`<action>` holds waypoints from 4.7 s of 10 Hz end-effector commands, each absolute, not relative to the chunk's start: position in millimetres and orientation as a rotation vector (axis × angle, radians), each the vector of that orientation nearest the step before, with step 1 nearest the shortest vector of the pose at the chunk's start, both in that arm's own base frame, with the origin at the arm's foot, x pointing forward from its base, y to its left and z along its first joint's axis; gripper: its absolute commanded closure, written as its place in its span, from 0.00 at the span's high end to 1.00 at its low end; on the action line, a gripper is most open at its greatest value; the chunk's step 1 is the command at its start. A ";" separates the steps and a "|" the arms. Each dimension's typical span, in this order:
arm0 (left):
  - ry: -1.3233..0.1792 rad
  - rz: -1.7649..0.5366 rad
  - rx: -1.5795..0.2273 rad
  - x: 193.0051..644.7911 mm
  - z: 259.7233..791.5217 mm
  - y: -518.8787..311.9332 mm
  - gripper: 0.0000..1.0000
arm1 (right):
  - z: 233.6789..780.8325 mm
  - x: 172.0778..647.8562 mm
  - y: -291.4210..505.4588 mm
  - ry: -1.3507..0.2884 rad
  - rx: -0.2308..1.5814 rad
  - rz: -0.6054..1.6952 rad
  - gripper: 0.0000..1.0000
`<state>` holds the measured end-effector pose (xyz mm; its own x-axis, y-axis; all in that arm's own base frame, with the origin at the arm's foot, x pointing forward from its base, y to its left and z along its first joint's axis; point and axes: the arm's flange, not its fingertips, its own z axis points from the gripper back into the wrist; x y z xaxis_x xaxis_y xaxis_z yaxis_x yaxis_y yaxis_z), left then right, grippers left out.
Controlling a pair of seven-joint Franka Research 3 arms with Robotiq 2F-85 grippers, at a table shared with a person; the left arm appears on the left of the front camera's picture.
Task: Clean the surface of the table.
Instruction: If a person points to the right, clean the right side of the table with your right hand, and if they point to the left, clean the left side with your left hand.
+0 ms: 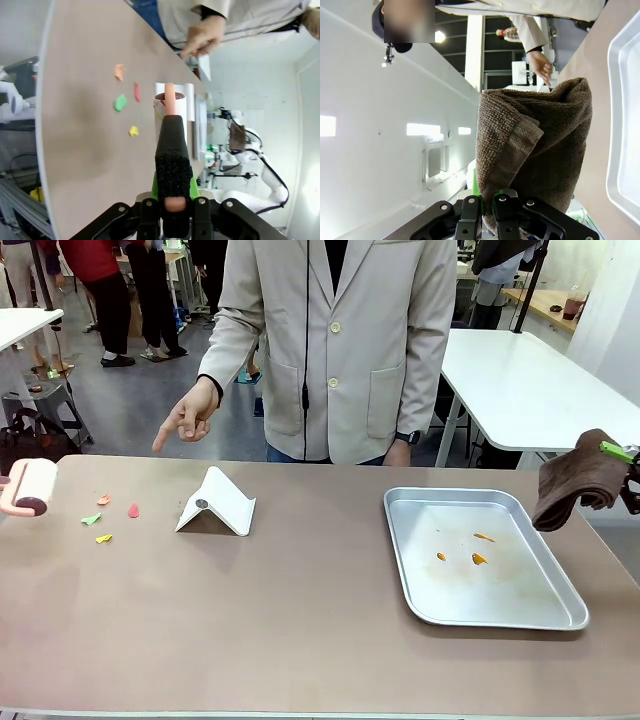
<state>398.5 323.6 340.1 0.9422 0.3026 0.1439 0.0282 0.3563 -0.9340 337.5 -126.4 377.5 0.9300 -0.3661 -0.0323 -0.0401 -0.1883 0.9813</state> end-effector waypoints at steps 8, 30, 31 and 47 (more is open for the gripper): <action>-0.288 0.309 -0.963 419.6 325.9 310.9 0.22 | 383.3 335.2 -127.6 -0.292 1.762 -0.305 0.02; -0.061 0.400 -0.856 501.8 312.1 166.9 0.22 | 383.3 335.2 -127.6 -0.292 1.762 -0.305 0.02; -0.077 0.417 -0.862 508.7 314.9 163.3 0.22 | 383.3 335.2 -127.6 -0.292 1.762 -0.305 0.02; -0.184 0.129 -1.268 331.8 406.5 341.3 0.22 | 383.3 335.2 -127.6 -0.292 1.762 -0.305 0.02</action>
